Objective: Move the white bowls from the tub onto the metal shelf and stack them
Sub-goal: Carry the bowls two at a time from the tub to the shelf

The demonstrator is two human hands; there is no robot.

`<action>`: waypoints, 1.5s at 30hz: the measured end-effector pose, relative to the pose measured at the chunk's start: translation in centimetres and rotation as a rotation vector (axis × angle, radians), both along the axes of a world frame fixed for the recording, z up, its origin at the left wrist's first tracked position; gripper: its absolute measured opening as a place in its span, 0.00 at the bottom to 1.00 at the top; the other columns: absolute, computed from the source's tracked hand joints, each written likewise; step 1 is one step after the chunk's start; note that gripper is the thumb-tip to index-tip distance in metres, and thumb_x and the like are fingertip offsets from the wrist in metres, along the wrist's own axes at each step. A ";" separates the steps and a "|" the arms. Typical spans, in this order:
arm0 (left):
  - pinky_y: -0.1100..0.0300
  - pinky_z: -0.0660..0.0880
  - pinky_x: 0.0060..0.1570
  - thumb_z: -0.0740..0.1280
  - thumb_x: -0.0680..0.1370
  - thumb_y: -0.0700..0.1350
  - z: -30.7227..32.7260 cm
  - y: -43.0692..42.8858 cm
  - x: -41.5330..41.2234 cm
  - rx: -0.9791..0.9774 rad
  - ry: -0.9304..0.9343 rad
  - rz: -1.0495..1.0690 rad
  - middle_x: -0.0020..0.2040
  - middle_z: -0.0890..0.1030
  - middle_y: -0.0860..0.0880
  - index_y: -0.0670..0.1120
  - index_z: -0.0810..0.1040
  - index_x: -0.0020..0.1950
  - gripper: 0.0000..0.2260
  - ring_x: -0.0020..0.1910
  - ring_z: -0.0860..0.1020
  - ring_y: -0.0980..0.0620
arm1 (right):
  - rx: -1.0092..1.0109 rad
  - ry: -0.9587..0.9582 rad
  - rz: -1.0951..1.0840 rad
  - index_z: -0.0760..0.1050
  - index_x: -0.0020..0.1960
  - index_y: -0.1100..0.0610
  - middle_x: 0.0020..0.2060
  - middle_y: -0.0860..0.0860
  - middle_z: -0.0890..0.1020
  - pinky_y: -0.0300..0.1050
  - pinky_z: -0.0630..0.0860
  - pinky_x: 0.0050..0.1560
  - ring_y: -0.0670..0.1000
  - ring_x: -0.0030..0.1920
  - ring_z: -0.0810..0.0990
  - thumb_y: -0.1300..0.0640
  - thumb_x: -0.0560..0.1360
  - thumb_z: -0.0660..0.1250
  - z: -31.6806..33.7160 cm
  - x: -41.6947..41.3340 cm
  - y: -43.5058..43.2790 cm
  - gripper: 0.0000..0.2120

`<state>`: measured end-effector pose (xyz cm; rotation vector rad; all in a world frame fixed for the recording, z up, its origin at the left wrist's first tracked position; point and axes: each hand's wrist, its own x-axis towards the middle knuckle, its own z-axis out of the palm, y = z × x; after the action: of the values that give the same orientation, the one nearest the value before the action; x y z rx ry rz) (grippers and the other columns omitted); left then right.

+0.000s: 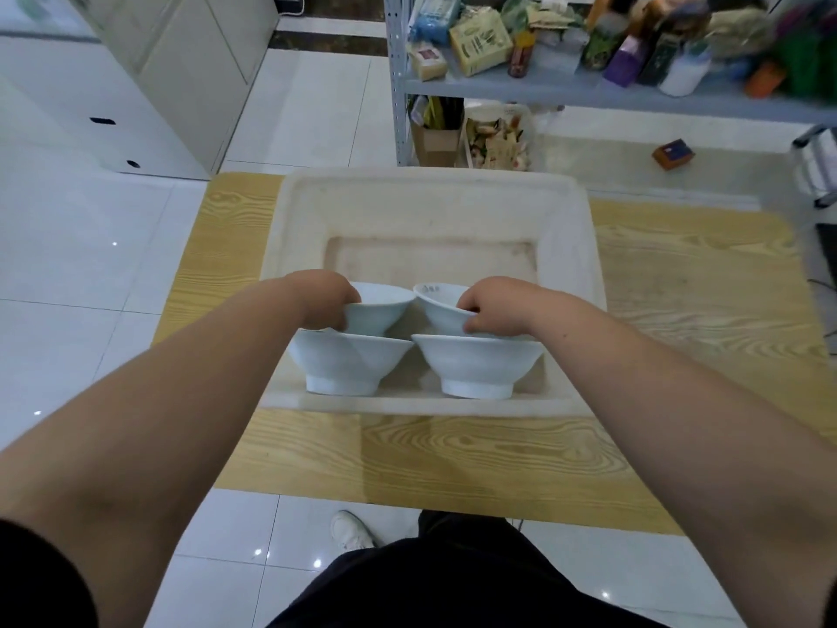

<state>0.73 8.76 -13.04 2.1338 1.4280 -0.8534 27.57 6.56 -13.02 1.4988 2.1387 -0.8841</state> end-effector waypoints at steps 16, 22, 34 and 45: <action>0.58 0.68 0.32 0.61 0.78 0.39 8.8 -7.4 -4.8 0.774 -0.260 -0.078 0.41 0.79 0.50 0.51 0.78 0.49 0.09 0.40 0.79 0.42 | 0.809 0.088 -0.222 0.71 0.42 0.53 0.34 0.47 0.73 0.47 0.66 0.30 0.56 0.38 0.74 0.63 0.78 0.59 6.8 -0.4 -9.5 0.08; 0.61 0.65 0.29 0.67 0.75 0.38 11.3 -14.8 -9.1 0.933 -0.210 -0.032 0.39 0.82 0.52 0.51 0.80 0.46 0.08 0.34 0.79 0.42 | 0.967 0.234 -0.079 0.78 0.47 0.55 0.37 0.51 0.82 0.49 0.74 0.31 0.57 0.39 0.79 0.63 0.77 0.63 7.8 -2.7 -12.8 0.07; 0.62 0.64 0.27 0.72 0.71 0.35 8.6 -40.8 -11.7 0.940 0.120 0.758 0.35 0.80 0.52 0.51 0.81 0.44 0.11 0.31 0.77 0.42 | 0.955 0.689 0.677 0.81 0.48 0.57 0.35 0.51 0.82 0.49 0.74 0.36 0.60 0.36 0.77 0.72 0.65 0.72 7.3 -12.6 -16.0 0.15; 0.56 0.71 0.26 0.75 0.68 0.35 4.1 -70.8 -6.2 0.926 0.315 1.395 0.36 0.77 0.48 0.48 0.83 0.45 0.11 0.34 0.77 0.41 | 0.646 0.855 1.258 0.81 0.51 0.56 0.36 0.51 0.82 0.48 0.73 0.36 0.60 0.37 0.77 0.71 0.68 0.71 4.5 -27.7 -34.6 0.15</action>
<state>-5.47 -61.99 -8.91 0.7664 3.1566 0.1104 -0.11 -28.06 -8.54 -0.4471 3.3734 -0.3116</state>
